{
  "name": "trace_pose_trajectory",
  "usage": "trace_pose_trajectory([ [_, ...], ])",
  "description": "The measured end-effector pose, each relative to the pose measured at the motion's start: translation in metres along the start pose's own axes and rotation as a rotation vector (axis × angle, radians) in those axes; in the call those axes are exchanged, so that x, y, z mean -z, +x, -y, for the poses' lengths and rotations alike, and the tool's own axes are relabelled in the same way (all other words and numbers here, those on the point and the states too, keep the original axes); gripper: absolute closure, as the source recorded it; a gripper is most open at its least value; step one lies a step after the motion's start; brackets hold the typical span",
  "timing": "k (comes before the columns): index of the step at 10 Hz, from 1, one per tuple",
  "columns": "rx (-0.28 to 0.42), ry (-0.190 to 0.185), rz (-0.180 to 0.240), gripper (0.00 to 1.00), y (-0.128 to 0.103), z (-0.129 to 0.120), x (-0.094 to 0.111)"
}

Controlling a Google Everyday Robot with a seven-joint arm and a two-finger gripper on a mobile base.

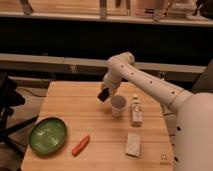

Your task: Place the eraser in the ceramic cup

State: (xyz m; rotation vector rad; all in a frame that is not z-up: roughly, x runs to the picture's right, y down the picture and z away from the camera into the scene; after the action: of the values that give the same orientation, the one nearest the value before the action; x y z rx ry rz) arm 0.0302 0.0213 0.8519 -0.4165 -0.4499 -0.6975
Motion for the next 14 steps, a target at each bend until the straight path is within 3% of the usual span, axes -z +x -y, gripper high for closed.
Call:
trace_pose_trajectory([
  [14,-0.12,-0.005,0.015,1.0,0.014,-0.051,0.032],
])
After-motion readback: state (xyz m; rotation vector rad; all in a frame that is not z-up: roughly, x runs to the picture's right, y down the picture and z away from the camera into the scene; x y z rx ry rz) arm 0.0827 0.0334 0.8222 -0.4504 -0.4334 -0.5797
